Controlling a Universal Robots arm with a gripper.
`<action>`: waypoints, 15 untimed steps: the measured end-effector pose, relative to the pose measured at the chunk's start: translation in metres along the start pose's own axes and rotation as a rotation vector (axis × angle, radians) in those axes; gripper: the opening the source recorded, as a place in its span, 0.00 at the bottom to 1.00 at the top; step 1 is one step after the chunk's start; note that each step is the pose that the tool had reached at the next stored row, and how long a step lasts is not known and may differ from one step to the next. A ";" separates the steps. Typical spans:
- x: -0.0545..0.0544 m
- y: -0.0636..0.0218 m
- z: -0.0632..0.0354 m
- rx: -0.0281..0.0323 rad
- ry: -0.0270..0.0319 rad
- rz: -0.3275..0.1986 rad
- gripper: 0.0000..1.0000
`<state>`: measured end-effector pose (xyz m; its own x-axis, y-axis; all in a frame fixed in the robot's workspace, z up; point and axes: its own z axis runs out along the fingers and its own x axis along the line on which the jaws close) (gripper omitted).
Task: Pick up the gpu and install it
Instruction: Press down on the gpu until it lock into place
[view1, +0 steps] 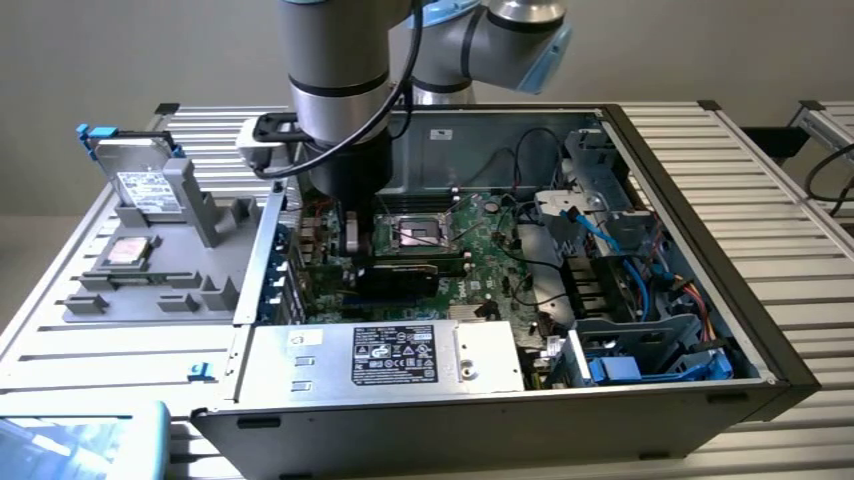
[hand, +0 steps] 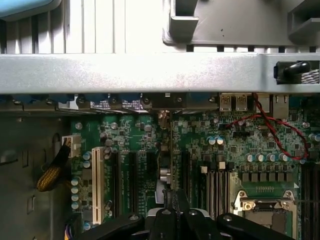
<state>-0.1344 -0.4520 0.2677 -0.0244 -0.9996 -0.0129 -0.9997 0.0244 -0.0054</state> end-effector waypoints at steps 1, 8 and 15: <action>0.000 0.0003 0.0018 0.0014 -0.0016 0.000 0.12; 0.000 -0.0040 -0.0118 -0.0013 -0.0019 0.000 0.12; 0.006 -0.0262 -0.0140 -0.0115 -0.0036 0.000 0.12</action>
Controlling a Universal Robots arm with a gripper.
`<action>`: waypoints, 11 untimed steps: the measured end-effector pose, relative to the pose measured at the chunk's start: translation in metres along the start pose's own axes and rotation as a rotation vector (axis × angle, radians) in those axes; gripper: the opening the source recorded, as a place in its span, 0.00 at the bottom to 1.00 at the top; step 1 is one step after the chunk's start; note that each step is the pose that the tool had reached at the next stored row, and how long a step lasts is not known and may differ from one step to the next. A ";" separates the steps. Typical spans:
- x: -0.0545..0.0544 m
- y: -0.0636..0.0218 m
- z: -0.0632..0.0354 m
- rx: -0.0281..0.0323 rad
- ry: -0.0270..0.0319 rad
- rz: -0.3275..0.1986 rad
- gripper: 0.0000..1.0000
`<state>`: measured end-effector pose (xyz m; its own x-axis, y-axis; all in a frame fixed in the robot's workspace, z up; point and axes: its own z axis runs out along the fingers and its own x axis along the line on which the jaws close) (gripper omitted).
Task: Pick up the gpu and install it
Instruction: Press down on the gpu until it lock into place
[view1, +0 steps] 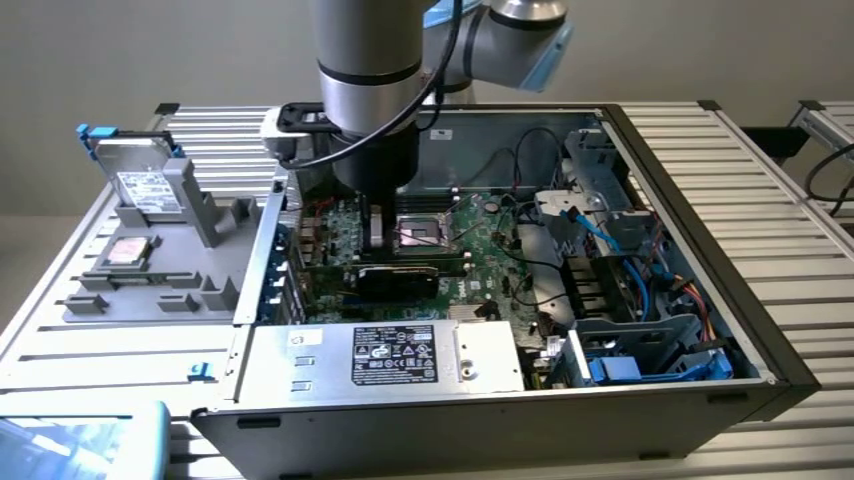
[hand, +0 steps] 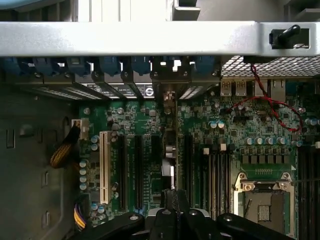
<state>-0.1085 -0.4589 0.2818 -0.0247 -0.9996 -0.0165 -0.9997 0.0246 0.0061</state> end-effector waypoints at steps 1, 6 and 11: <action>0.001 -0.0025 0.0005 -0.0002 -0.0018 0.000 0.12; 0.002 -0.0046 0.0049 -0.0019 -0.0301 0.000 0.12; 0.002 -0.0045 0.0100 -0.0054 -0.0395 0.000 0.12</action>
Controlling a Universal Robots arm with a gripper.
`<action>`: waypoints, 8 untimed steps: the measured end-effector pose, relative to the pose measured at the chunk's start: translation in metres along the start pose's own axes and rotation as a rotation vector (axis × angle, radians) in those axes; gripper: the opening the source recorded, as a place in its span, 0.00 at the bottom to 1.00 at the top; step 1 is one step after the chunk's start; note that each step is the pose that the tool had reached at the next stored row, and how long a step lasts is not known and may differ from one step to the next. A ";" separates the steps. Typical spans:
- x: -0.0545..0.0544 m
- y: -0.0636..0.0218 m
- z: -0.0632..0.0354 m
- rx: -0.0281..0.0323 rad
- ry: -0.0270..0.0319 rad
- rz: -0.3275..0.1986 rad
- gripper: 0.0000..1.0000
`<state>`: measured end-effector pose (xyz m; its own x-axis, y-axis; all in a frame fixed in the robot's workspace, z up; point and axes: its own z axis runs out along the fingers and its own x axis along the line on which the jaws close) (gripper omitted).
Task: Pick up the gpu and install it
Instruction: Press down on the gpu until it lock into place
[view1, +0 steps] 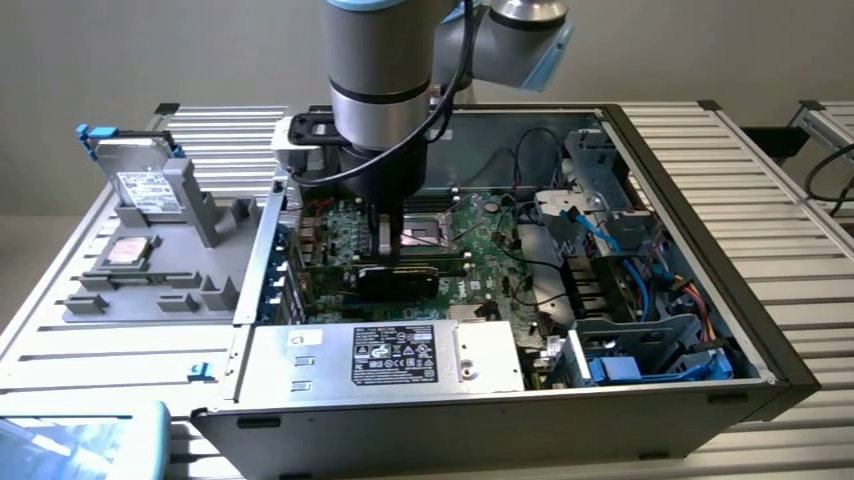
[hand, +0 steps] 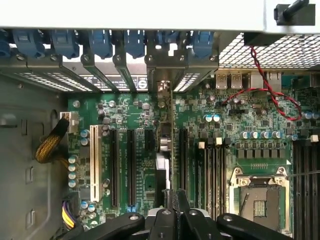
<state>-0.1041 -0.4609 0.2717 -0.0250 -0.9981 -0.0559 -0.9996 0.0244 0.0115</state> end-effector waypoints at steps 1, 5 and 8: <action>0.000 0.0000 0.0006 -0.0012 0.0002 0.000 0.12; 0.000 0.0000 0.0045 -0.0064 0.0004 0.000 0.12; 0.001 -0.0002 0.0082 -0.0100 0.0023 0.000 0.12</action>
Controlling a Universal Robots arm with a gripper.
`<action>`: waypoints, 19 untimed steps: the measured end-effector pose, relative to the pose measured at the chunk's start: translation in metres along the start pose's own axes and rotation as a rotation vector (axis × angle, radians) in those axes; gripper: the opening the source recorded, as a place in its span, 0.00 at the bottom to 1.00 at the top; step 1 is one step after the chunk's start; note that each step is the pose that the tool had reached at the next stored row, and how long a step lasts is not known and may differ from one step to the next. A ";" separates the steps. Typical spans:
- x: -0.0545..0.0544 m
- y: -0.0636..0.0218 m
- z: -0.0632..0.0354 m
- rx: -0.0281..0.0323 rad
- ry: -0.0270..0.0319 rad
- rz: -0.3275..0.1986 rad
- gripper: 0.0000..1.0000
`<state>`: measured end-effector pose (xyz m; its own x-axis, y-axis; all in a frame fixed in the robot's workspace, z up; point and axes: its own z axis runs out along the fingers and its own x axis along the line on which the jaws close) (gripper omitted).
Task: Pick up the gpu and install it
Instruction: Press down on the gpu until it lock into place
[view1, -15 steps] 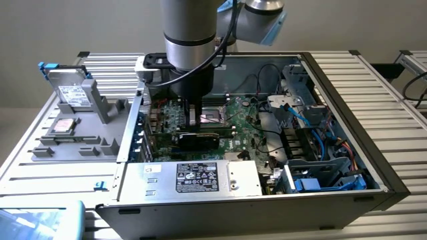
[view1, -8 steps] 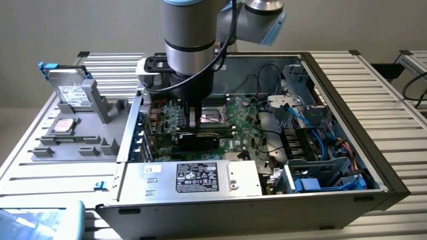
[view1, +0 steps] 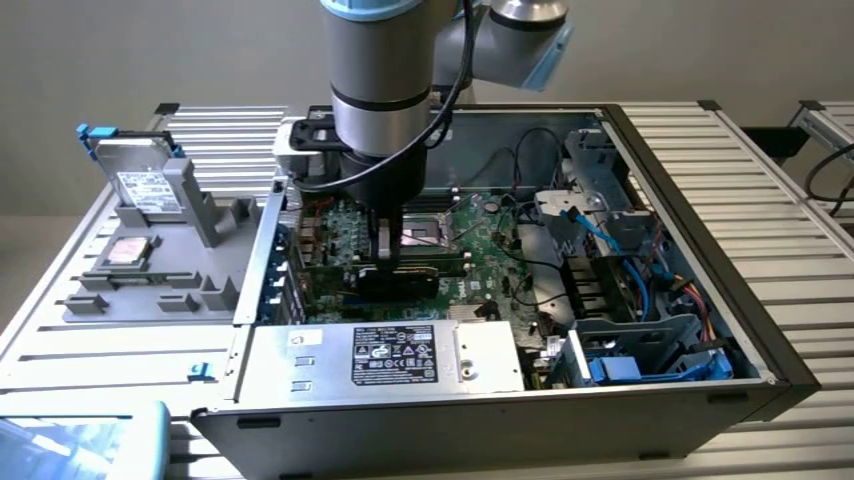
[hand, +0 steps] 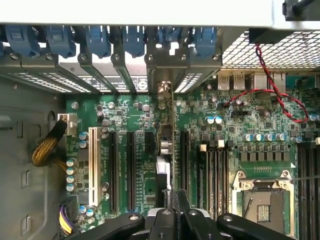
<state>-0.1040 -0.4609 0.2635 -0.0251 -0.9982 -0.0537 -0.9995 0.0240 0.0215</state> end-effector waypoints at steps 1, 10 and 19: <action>0.000 0.0000 0.0014 -0.0009 -0.0002 0.000 0.12; -0.001 0.0015 -0.0214 -0.0067 -0.0019 0.001 0.12; -0.001 0.0129 -0.0286 -0.0072 -0.0052 0.001 0.12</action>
<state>-0.1163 -0.4607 0.2924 -0.0258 -0.9979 -0.0589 -0.9993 0.0242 0.0287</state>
